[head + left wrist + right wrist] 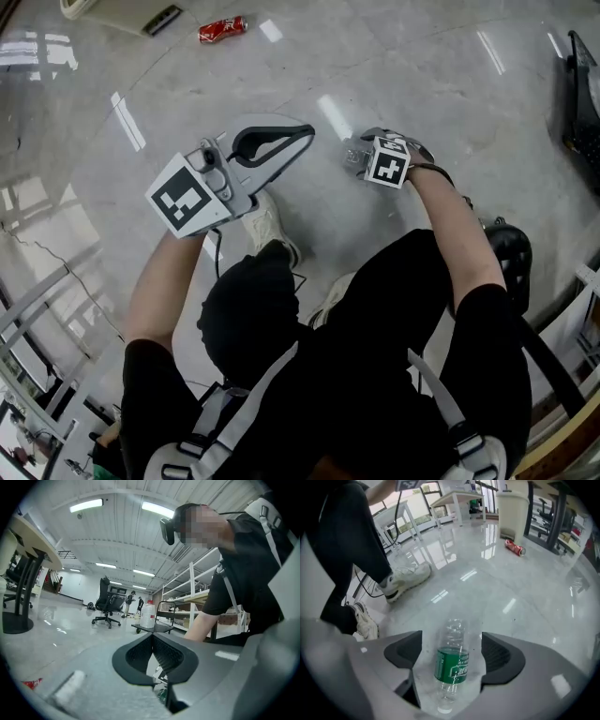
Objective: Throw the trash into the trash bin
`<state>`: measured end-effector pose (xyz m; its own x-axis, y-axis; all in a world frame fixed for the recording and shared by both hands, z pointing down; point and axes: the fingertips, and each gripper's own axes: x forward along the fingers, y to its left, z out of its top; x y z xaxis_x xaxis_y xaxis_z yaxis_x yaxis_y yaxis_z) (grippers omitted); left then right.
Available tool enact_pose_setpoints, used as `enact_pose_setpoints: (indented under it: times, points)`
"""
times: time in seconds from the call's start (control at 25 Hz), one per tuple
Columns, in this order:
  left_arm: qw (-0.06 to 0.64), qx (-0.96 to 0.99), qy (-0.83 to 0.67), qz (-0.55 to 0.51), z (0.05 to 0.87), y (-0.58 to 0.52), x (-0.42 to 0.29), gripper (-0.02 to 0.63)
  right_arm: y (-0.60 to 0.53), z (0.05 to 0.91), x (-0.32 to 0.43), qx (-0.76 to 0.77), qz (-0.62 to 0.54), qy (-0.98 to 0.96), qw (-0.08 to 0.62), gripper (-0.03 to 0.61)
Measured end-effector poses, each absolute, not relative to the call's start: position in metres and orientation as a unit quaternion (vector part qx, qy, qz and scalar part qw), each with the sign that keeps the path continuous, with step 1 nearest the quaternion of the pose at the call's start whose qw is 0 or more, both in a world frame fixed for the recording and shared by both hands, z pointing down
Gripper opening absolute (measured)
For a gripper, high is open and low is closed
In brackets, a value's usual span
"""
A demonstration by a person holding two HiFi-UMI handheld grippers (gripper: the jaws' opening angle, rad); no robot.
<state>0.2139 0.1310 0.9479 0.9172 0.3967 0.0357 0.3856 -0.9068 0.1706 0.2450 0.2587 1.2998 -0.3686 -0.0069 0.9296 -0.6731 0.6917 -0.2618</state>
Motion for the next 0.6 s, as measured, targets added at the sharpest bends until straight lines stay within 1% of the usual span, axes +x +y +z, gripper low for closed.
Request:
enact_pose_setpoints:
  times: [0.12, 0.24, 0.28, 0.32, 0.48, 0.6]
  points:
    - [0.09, 0.976, 0.192, 0.046, 0.961, 0.125, 0.201, 0.002, 0.26, 1.329, 0.244, 0.21, 0.341, -0.746, 0.532, 0.396]
    - [0.103, 0.976, 0.184, 0.056, 0.975, 0.124, 0.19, 0.001, 0.271, 1.353, 0.241, 0.17, 0.333, -0.736, 0.565, 0.385]
    - [0.107, 0.976, 0.18, 0.059, 0.978, 0.123, 0.187, 0.002, 0.275, 1.36, 0.242, 0.164, 0.329, -0.731, 0.574, 0.371]
    - [0.11, 0.976, 0.176, 0.06, 0.981, 0.122, 0.186, 0.002, 0.277, 1.365, 0.243, 0.165, 0.327, -0.728, 0.58, 0.334]
    - [0.126, 0.977, 0.162, 0.06, 0.981, 0.116, 0.181, 0.001, 0.272, 1.359, 0.247, 0.187, 0.332, -0.727, 0.571, 0.316]
    - [0.126, 0.974, 0.174, 0.071, 0.959, 0.113, 0.179, 0.002, 0.26, 1.321, 0.252, 0.223, 0.331, -0.734, 0.55, 0.314]
